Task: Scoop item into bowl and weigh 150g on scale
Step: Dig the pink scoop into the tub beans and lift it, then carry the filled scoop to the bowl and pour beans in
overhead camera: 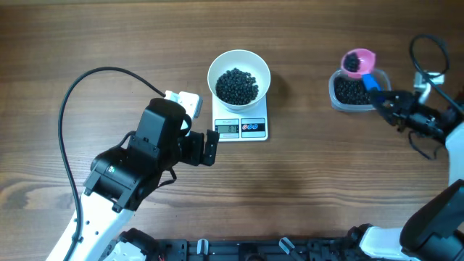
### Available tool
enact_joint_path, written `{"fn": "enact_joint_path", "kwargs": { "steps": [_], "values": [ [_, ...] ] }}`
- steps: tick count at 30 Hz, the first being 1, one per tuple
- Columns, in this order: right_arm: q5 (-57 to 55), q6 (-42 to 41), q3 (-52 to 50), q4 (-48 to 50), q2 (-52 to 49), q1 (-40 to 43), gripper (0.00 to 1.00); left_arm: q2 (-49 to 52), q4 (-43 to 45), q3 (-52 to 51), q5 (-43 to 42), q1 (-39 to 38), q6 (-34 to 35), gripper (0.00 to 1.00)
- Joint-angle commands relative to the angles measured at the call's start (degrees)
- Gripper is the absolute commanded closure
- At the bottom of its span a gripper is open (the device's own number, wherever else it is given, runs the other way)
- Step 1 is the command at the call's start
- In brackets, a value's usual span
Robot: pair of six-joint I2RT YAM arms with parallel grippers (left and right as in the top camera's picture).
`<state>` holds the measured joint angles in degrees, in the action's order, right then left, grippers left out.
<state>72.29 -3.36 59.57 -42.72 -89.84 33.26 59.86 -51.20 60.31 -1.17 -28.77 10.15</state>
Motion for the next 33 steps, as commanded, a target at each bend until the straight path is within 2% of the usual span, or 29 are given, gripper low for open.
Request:
{"fn": "enact_joint_path", "kwargs": {
  "steps": [1, 5, 8, 10, 14, 17, 22, 29, 33],
  "values": [
    [3.7, -5.9, 0.0, 4.3, -0.7, -7.3, 0.96, -0.2, 0.1, 0.0, -0.5, -0.3, -0.9, 0.00],
    [3.5, -13.8, 0.0, 16.9, -0.7, -18.3, 0.96, -0.2, 0.1, 0.0, -0.5, -0.3, -0.9, 0.00],
    [-3.6, -19.8, 0.0, 26.9, -0.7, -27.0, 0.96, -0.2, 0.1, 0.0, -0.5, -0.3, -0.9, 0.00],
    [-6.8, -19.7, 0.0, 29.9, -0.7, -32.3, 0.96, -0.2, 0.1, 0.0, -0.5, -0.3, -0.9, 0.00],
    [-24.7, -12.8, 0.0, 29.0, -0.7, -42.1, 0.96, -0.2, 0.1, 0.0, -0.5, -0.3, -0.9, 0.00],
    [-31.9, -7.6, 0.3, 27.6, -0.5, -46.2, 0.96, -0.2, 0.1, 0.0, -0.5, -0.3, -0.9, 0.00],
    [-49.3, 4.0, 3.6, 19.8, 2.0, -53.0, 0.96, -0.2, 0.1, 0.0, -0.5, -0.3, -0.9, 0.00],
    [-52.0, 13.9, 3.6, 19.5, 4.8, -54.6, 0.96, -0.2, 0.1, 0.0, -0.5, -0.3, -0.9, 0.00],
    [-60.3, 21.1, 3.6, 19.5, 5.0, -57.2, 0.96, -0.2, 0.1, 0.0, -0.5, -0.3, -0.9, 0.00]
  ]
}}
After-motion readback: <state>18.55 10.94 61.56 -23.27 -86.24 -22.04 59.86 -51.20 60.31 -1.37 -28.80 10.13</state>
